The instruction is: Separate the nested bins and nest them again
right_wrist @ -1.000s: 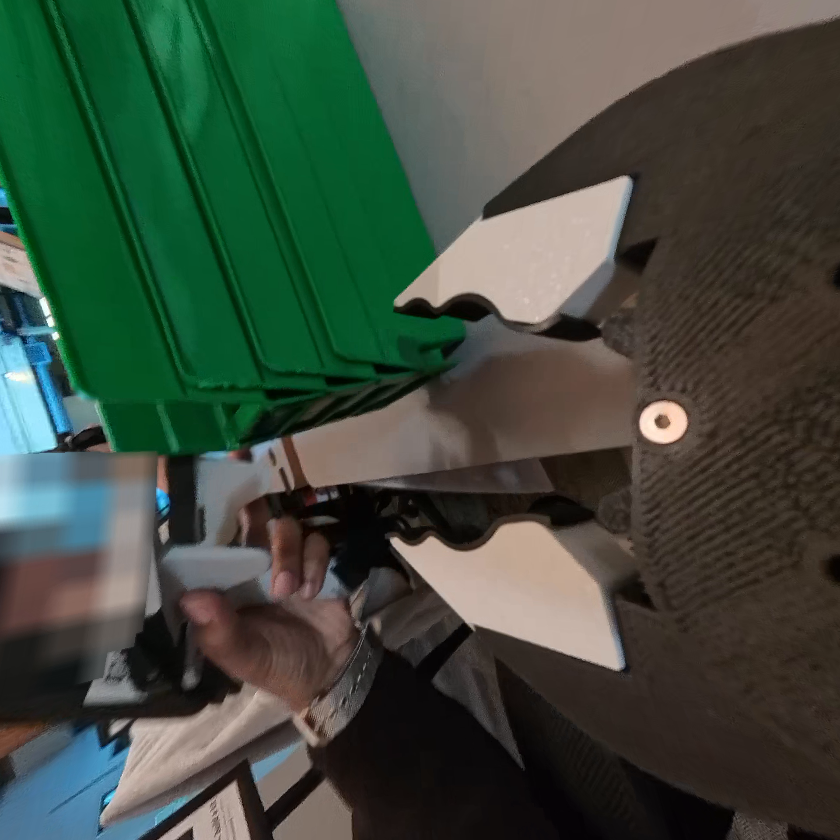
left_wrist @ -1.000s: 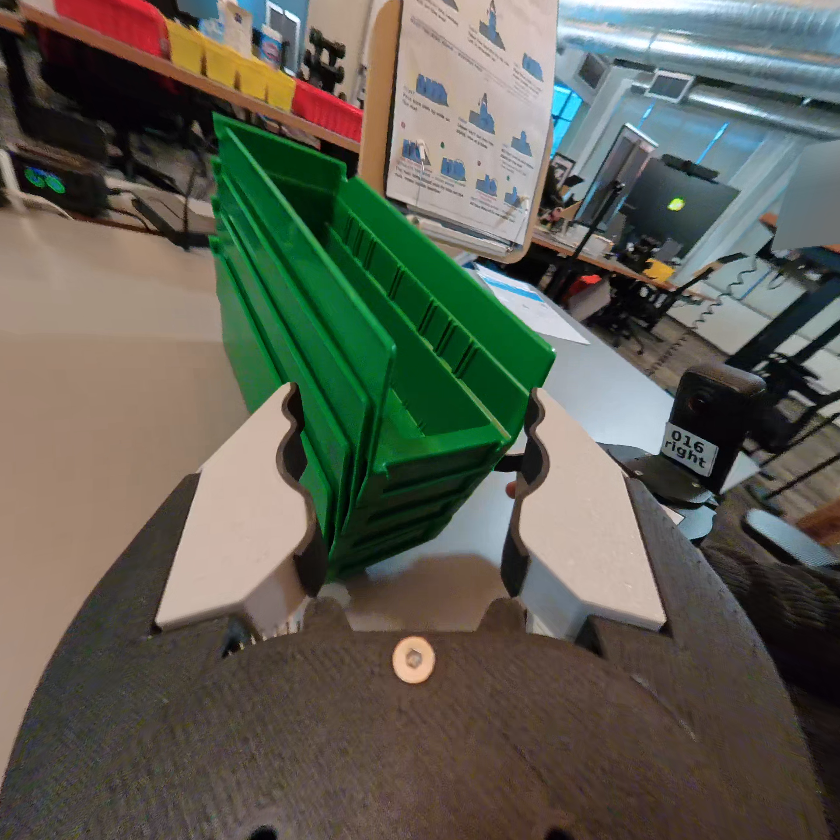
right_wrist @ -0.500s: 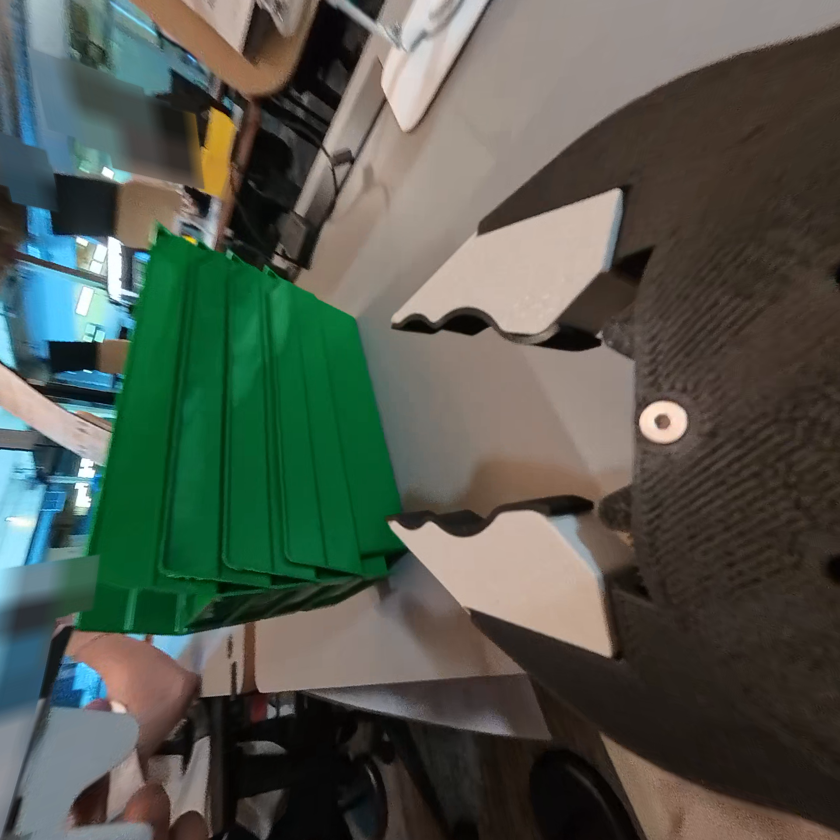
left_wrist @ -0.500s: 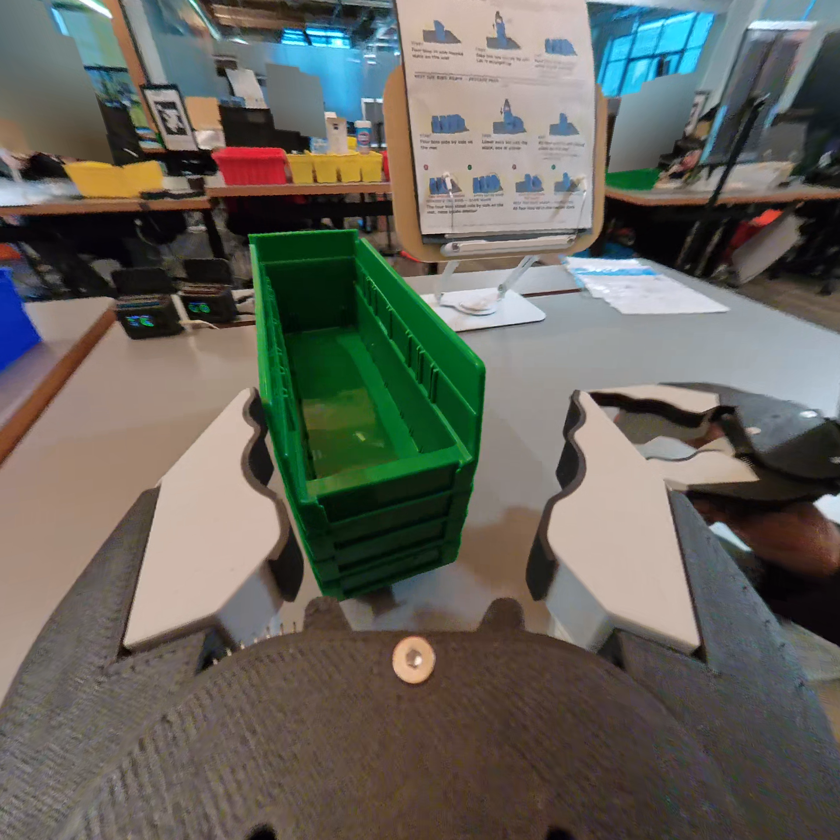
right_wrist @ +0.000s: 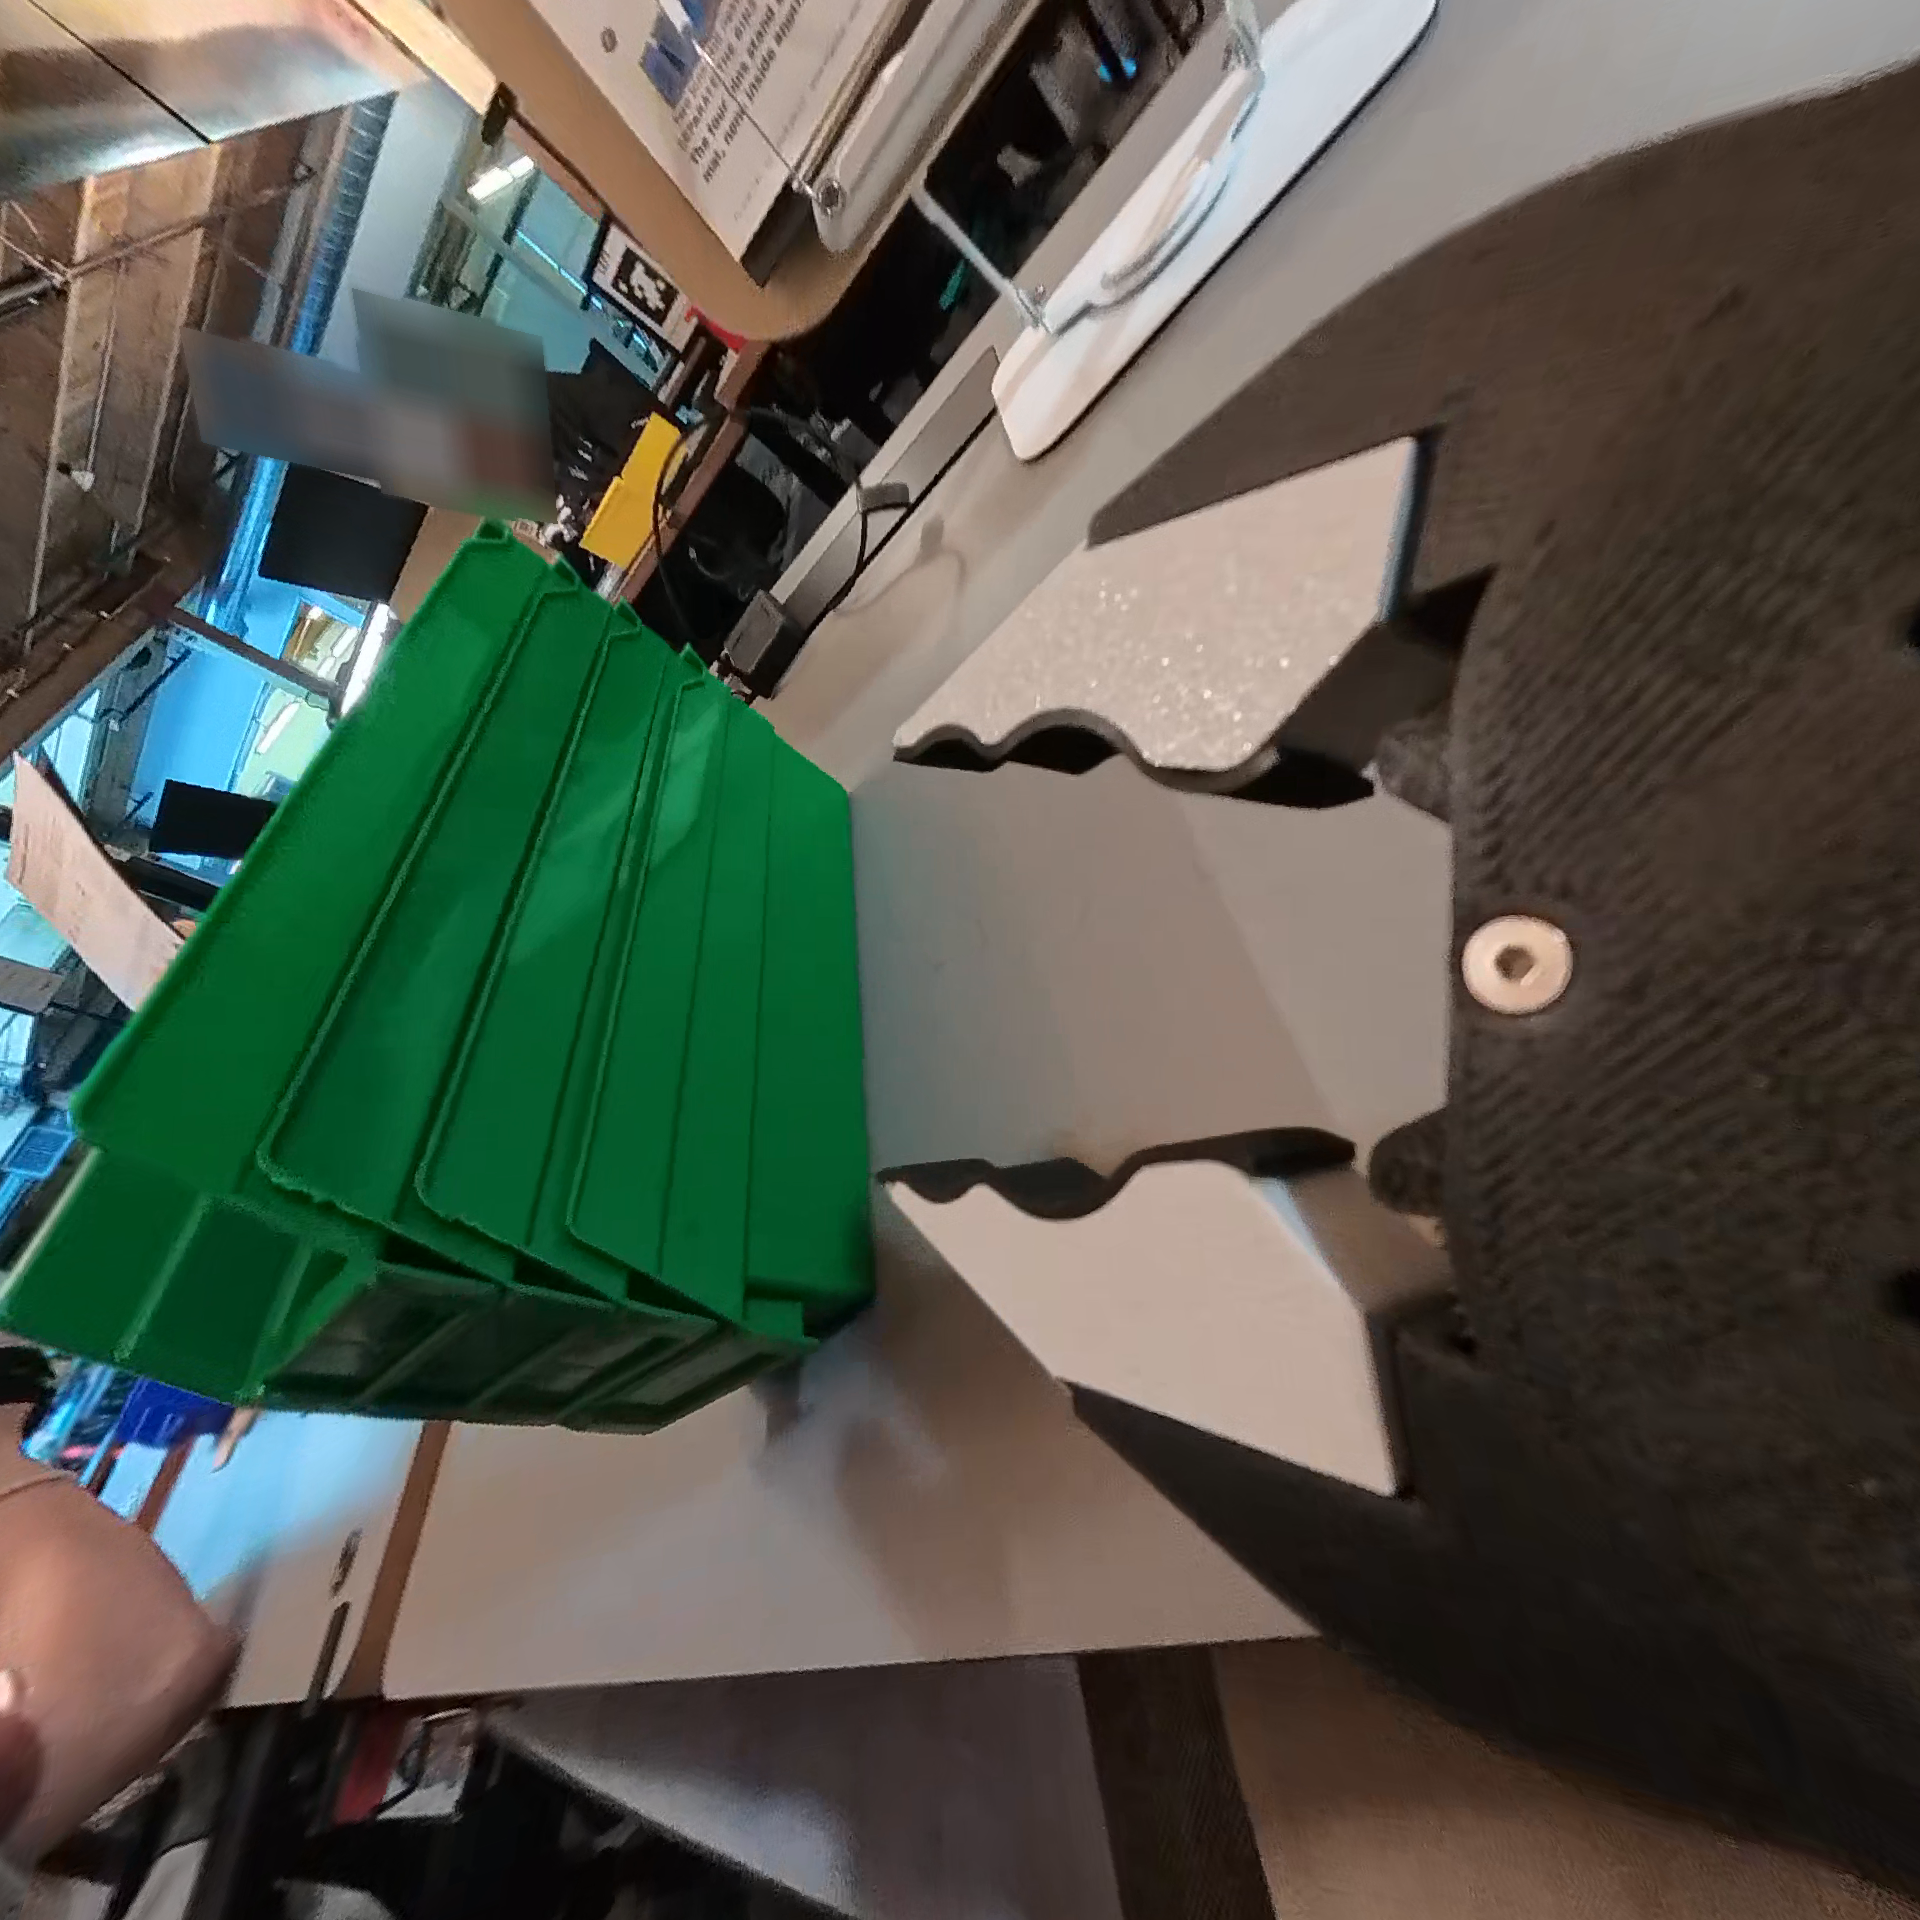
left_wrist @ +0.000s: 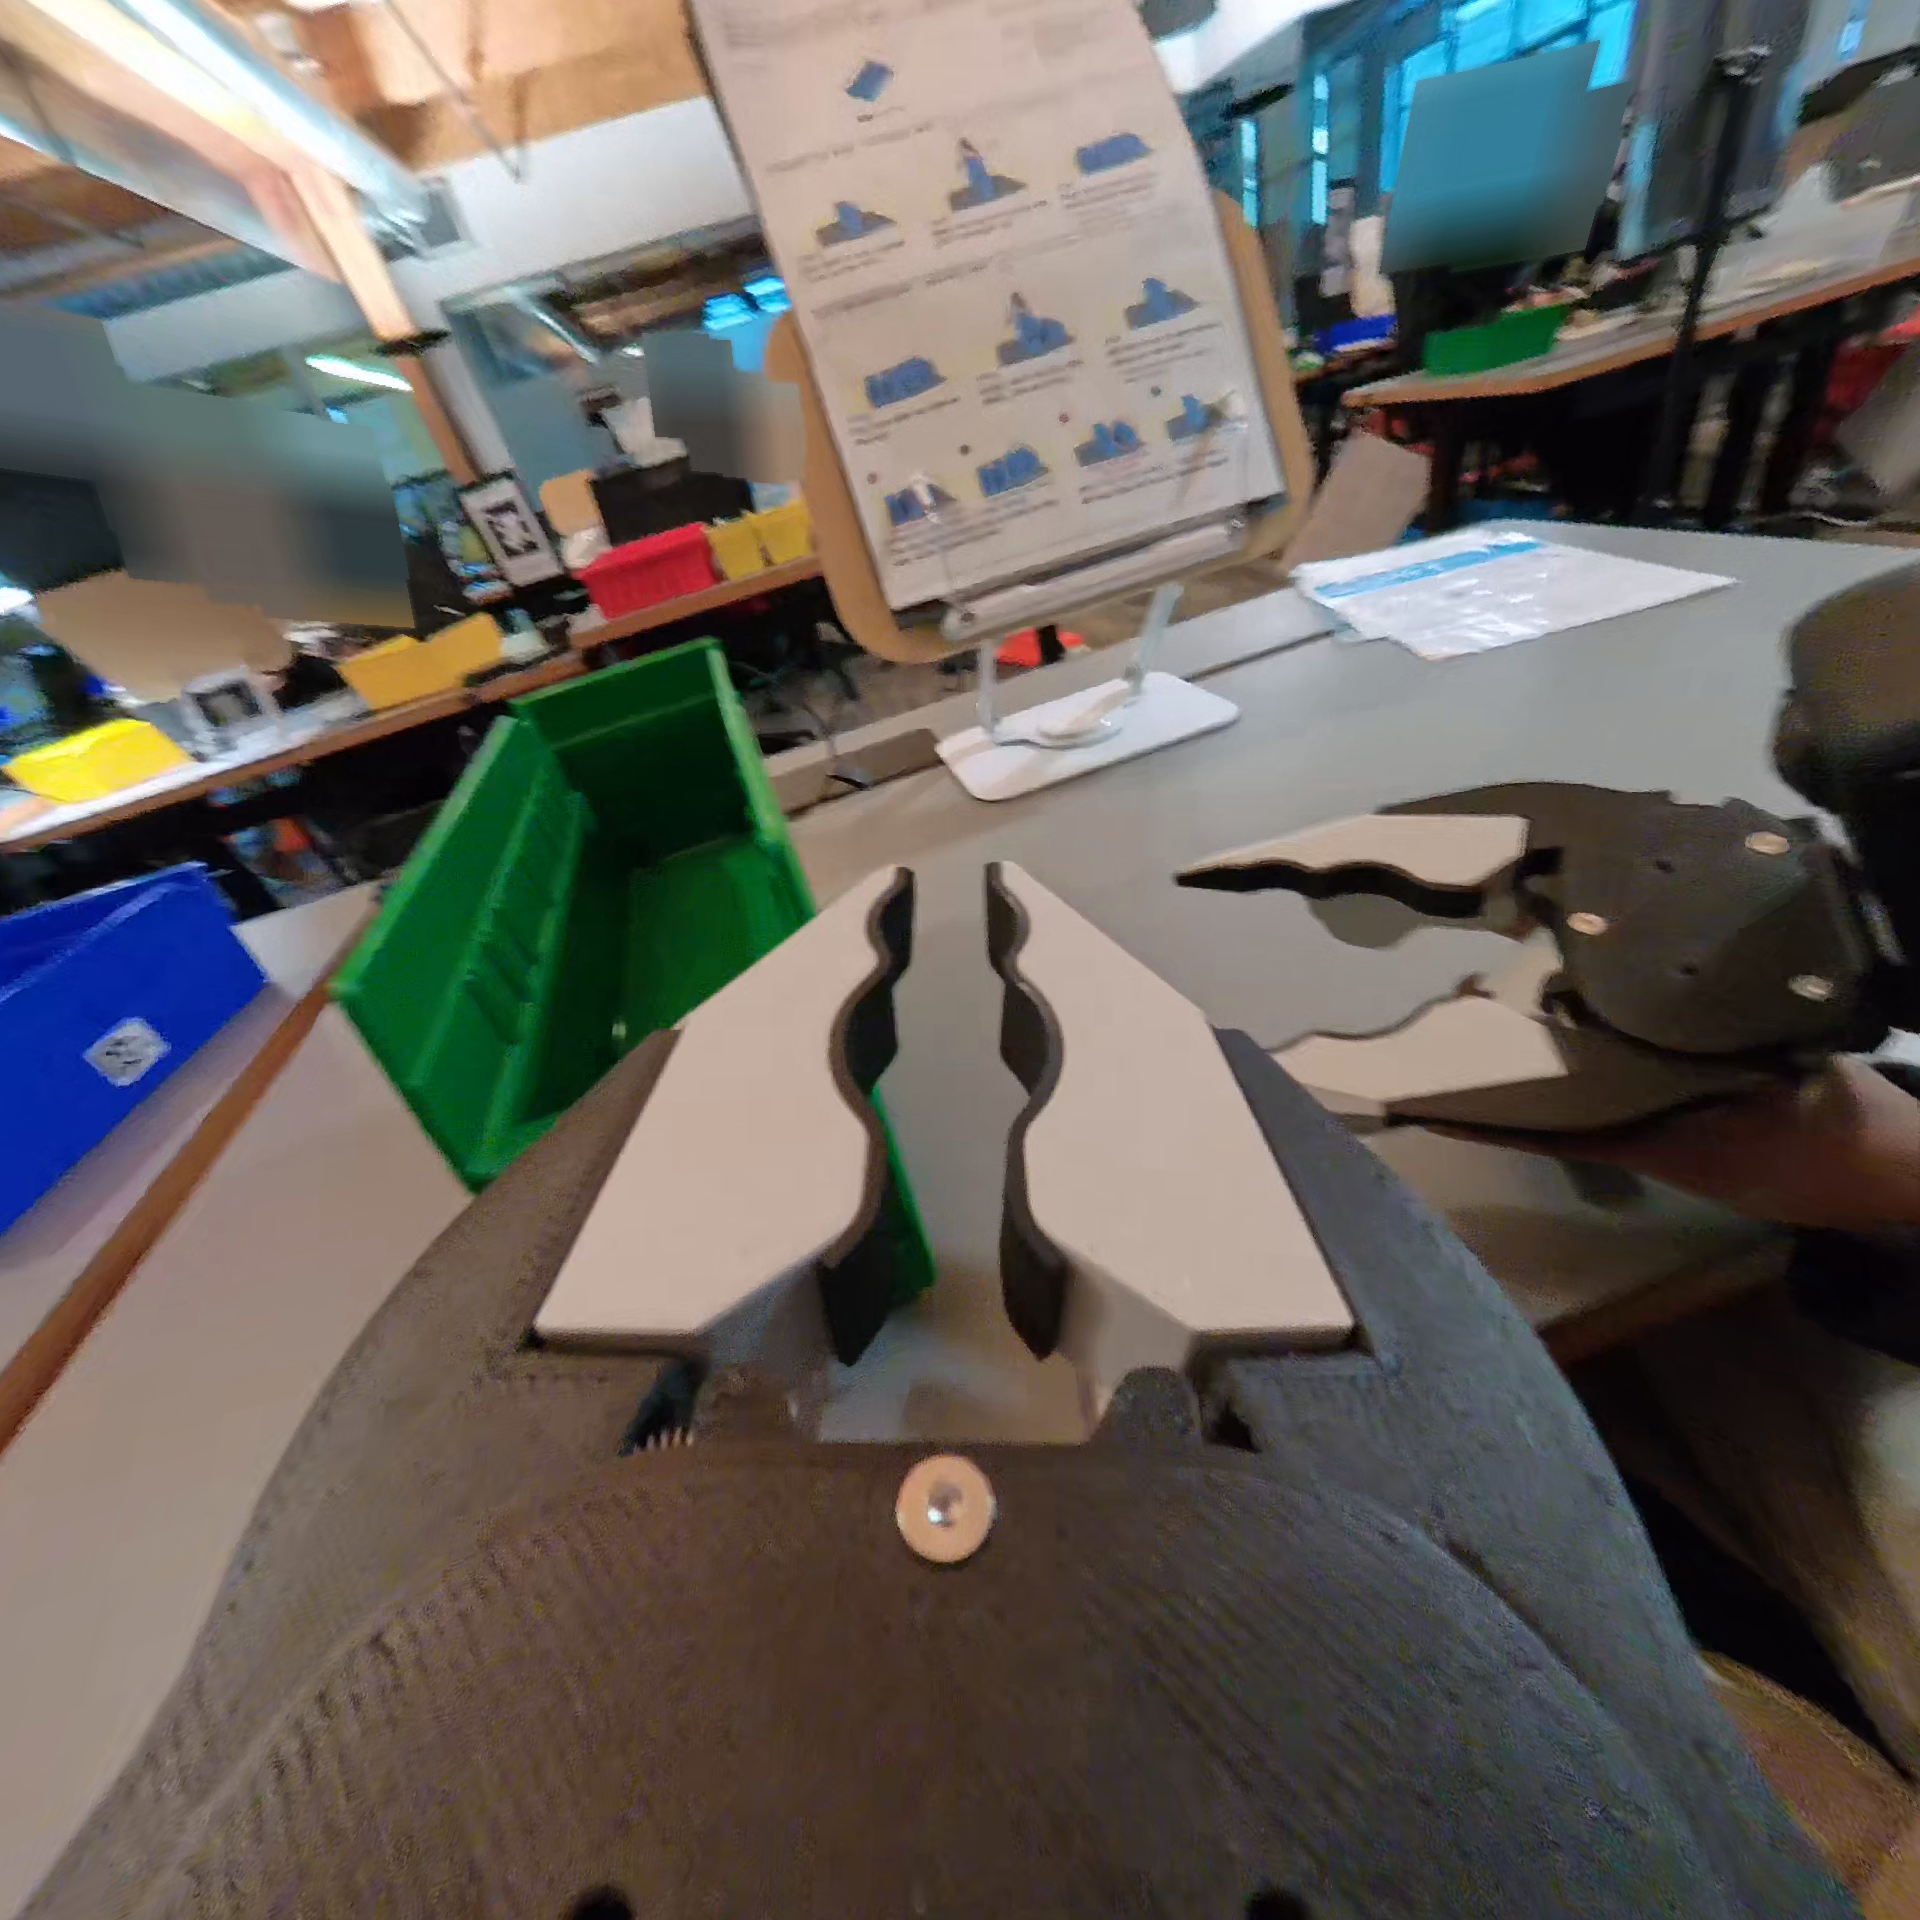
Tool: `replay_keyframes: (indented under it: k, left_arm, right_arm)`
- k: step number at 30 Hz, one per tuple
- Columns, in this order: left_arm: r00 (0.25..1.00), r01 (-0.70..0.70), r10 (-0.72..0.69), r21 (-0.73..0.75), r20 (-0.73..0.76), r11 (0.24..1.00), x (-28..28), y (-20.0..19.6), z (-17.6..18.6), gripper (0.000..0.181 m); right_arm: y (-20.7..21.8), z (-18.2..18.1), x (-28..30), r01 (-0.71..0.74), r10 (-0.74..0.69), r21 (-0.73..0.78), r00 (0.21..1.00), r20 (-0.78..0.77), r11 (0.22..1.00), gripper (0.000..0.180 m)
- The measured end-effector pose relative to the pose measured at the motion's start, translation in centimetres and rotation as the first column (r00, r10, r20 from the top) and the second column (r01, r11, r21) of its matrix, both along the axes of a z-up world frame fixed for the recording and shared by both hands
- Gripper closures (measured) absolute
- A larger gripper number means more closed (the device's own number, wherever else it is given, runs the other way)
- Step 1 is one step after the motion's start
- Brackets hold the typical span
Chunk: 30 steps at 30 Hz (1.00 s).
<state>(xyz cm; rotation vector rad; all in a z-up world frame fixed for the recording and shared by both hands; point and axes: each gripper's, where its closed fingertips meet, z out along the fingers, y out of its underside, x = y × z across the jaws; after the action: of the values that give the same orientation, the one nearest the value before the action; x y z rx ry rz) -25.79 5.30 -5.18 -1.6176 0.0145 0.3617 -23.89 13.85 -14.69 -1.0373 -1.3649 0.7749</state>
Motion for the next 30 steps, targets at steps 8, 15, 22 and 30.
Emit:
replay_keyframes:
  k: [8,15,22,30]
  left_arm:
    - [0.994,0.112,-0.111,-0.217,0.016,0.970,3.8,2.0,-6.5,0.178]
    - [0.988,0.142,-0.116,-0.306,0.101,0.941,3.7,3.3,-11.6,0.180]
    - [0.990,0.111,-0.075,-0.334,0.119,0.936,2.5,3.6,-12.8,0.178]
    - [0.980,0.129,-0.085,-0.251,0.180,0.959,2.2,3.5,-11.6,0.175]
  right_arm:
    - [-0.1,0.7,0.4,0.000,0.001,0.024,0.998,-0.056,1.000,0.124]
    - [-0.9,2.6,1.5,-0.080,0.080,0.007,0.983,-0.163,0.997,0.180]
    - [-3.2,2.4,1.8,-0.308,0.284,-0.141,0.944,-0.167,0.941,0.179]
    - [-2.4,2.7,1.9,-0.318,0.279,-0.210,0.941,-0.193,0.925,0.170]
